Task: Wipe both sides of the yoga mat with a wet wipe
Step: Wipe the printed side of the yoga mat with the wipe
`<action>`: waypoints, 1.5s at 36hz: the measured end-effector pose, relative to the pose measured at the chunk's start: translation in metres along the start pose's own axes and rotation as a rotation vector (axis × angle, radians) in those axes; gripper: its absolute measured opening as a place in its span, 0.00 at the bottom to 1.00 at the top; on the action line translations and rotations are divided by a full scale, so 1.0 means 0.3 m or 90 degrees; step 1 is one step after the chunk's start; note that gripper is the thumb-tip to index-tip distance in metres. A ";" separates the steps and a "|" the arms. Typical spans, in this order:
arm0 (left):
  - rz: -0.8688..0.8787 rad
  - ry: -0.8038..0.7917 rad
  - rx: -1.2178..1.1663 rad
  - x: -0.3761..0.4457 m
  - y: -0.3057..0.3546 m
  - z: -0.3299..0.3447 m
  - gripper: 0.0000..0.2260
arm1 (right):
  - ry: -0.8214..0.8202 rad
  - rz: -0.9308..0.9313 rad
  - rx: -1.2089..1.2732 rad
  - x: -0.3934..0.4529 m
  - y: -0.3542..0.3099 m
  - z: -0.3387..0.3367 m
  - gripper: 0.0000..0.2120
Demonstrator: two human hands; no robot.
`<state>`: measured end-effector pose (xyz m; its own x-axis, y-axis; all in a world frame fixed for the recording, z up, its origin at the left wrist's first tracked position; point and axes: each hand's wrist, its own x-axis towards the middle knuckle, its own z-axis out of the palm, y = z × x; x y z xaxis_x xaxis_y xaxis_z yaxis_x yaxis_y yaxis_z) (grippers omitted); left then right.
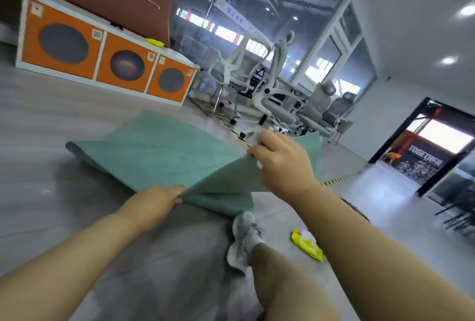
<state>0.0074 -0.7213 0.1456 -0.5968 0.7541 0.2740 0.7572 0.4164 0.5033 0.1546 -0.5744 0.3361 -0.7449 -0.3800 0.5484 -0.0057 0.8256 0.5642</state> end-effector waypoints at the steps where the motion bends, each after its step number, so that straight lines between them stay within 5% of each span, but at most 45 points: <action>1: 0.011 -0.029 0.006 0.018 0.039 0.045 0.17 | -0.018 0.013 -0.009 -0.058 0.037 -0.004 0.14; 4: 0.025 -0.102 -0.024 0.054 0.119 0.198 0.20 | -0.122 0.107 -0.032 -0.233 0.128 0.020 0.09; 8: -0.013 -0.179 -0.029 0.065 0.199 0.313 0.20 | -0.470 0.295 0.013 -0.427 0.179 0.128 0.07; 12: 0.066 -0.213 0.032 0.090 0.184 0.402 0.18 | -0.656 0.441 0.230 -0.548 0.179 0.232 0.20; 16: 0.087 -0.236 0.027 0.122 0.140 0.491 0.18 | -0.678 0.514 0.430 -0.608 0.143 0.327 0.21; 22: 0.108 -0.359 0.115 0.161 0.060 0.536 0.23 | -0.666 0.577 0.442 -0.609 0.077 0.517 0.23; 26: 0.195 -0.327 0.252 0.191 -0.114 0.516 0.34 | -0.661 0.591 0.442 -0.554 0.004 0.650 0.17; 31: 0.167 -0.279 0.376 0.233 -0.284 0.440 0.33 | -0.629 0.524 0.460 -0.397 -0.120 0.807 0.14; 42: 0.051 -0.246 0.419 0.287 -0.561 0.359 0.32 | -0.665 0.477 0.479 -0.214 -0.327 1.001 0.31; 47: 0.071 -0.193 0.435 0.315 -0.574 0.351 0.22 | -0.667 0.346 0.420 -0.233 -0.443 1.021 0.42; 54: 0.140 -0.143 0.402 0.339 -0.557 0.329 0.22 | -0.662 0.309 0.340 -0.266 -0.439 1.016 0.16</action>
<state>-0.1535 -0.6640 0.0084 -0.3941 0.9131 0.1043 0.9040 0.4056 -0.1351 0.0115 -0.5255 0.0298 -0.9155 0.3138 -0.2519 0.3267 0.9451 -0.0104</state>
